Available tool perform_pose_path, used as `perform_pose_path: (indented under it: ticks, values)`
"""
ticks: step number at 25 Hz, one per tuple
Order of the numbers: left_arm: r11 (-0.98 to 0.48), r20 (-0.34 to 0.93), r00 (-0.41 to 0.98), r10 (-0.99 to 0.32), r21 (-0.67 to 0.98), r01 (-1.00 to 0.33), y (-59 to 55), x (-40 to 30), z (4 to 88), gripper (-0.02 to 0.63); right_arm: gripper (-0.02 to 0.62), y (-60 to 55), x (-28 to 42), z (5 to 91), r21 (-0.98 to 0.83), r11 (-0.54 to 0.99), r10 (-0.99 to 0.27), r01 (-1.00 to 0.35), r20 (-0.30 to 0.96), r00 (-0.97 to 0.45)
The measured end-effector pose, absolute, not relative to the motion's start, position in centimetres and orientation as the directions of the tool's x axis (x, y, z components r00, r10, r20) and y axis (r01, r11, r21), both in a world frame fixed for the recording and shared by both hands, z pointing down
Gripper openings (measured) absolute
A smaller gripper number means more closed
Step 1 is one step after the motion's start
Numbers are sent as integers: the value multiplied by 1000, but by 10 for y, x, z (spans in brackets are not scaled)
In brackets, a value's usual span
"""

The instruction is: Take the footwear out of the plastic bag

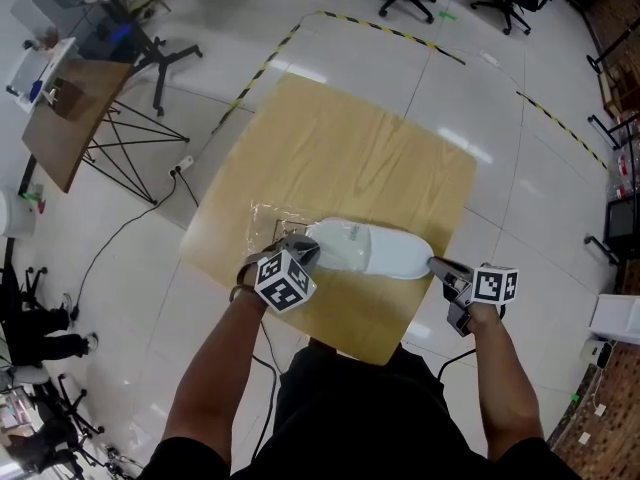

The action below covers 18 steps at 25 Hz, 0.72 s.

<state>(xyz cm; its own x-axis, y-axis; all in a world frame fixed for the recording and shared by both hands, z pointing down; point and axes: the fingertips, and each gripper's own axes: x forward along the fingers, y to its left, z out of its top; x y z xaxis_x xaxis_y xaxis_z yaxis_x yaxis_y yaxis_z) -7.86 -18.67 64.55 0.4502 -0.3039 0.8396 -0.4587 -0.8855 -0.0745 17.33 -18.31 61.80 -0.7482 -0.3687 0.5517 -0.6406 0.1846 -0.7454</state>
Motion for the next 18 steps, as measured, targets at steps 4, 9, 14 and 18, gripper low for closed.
perform_pose_path:
  ticks: [4,9,14,18]
  values:
    - [-896,859,413,-302,-108,-432,-183,-95,649,17,34,-178,172,617,-722,231,-333,-652,570,-751]
    - [-888,866,384,-319,-132,-440,-180,-110,650,17,34,-173,162,619,-689,300,-289,-660,594,-751]
    - [-875,876,342,-341,-163,-455,-179,-130,652,15,34,-173,153,621,-688,307,-284,-658,594,-753]
    - [-861,880,313,-357,-179,-477,-178,-144,652,15,34,-173,154,624,-682,303,-286,-665,601,-746]
